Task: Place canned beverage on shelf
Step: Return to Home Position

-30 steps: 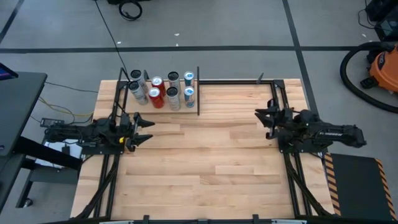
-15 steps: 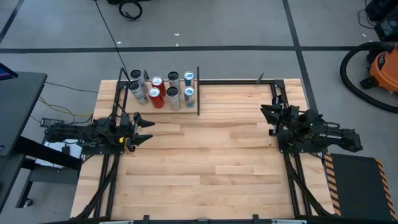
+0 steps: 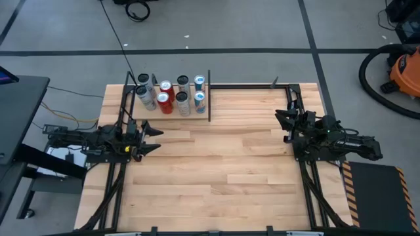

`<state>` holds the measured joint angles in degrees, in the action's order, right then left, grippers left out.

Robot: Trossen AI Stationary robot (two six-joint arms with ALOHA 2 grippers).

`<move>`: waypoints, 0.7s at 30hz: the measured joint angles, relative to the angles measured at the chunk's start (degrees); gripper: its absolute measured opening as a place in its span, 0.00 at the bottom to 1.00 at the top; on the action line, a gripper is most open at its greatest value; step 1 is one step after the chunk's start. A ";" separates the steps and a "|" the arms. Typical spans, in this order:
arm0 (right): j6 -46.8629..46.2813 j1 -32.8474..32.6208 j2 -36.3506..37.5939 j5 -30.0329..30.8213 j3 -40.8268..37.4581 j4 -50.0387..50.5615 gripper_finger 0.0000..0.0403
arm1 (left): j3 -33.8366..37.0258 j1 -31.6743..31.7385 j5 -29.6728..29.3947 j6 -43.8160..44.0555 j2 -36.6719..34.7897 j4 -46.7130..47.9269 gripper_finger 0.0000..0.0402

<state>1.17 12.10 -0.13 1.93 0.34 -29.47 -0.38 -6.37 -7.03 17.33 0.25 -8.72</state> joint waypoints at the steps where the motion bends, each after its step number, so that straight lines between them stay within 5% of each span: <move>1: 0.00 0.00 -0.01 0.00 0.00 0.00 0.20 | 0.00 0.00 0.00 0.01 0.00 0.01 0.76; 21: 0.01 0.00 -0.01 0.00 0.02 0.00 0.20 | 0.02 -1.38 -0.02 -0.01 0.11 -0.03 0.76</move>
<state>1.18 12.10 -0.14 1.93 0.35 -29.47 -0.36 -7.75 -7.05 17.32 0.36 -8.75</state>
